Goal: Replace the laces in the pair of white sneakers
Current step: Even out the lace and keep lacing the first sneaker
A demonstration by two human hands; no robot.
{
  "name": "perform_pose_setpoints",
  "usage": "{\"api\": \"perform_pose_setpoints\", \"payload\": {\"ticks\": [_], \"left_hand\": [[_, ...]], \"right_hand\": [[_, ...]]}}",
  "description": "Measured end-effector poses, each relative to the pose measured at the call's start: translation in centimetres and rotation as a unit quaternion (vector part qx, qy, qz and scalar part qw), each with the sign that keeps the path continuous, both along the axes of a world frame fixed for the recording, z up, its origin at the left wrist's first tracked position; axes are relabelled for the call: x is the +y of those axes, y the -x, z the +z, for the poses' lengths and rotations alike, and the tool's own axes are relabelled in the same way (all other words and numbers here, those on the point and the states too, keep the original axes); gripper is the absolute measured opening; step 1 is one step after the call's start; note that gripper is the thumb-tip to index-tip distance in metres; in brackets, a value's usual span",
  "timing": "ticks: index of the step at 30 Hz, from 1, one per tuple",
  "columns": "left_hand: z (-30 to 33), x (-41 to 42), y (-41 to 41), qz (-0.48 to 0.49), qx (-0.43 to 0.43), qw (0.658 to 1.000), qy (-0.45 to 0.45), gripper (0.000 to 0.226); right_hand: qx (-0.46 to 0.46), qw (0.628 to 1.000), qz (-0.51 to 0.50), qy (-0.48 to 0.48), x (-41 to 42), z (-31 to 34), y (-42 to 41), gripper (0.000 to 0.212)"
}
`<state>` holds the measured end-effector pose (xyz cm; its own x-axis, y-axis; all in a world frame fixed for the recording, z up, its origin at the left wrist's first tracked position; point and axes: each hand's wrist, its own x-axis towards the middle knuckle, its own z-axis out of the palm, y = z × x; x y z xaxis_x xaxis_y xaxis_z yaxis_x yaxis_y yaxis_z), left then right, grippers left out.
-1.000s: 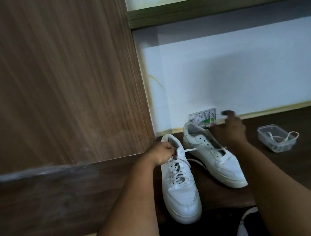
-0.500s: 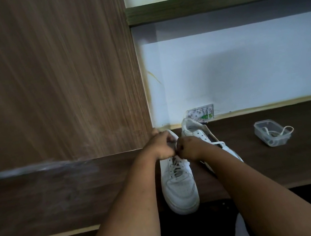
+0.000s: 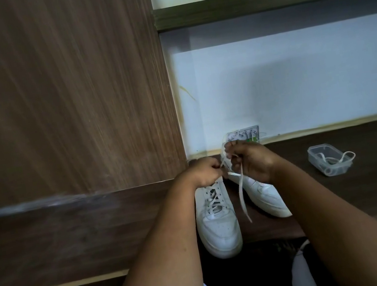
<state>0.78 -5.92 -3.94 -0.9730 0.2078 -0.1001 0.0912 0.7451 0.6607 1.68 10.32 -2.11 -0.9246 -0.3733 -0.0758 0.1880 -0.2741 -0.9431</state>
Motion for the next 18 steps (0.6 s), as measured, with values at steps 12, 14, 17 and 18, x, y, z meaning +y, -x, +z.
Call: {"api": "perform_pose_setpoints", "payload": {"ticks": [12,14,17,18], "left_hand": [[0.3,-1.8,-0.7,0.092,-0.046,0.979,-0.177,0.008],[0.0,-2.8,-0.4,0.183,-0.066,0.962,-0.191,0.019],[-0.6,-3.9,-0.2,0.270,-0.081,0.945,-0.166,0.040],[-0.8,-3.8,-0.2,0.274,-0.086,0.946,-0.152,0.045]], "right_hand": [[0.036,0.945,-0.084,0.315,4.9,1.9,1.2,0.051],[0.097,0.972,-0.159,0.147,4.1,1.0,1.3,0.038],[0.202,0.928,-0.275,-0.149,2.3,-0.1,1.0,0.010],[0.237,0.903,-0.276,-0.230,1.6,-0.3,0.8,0.015]]}}
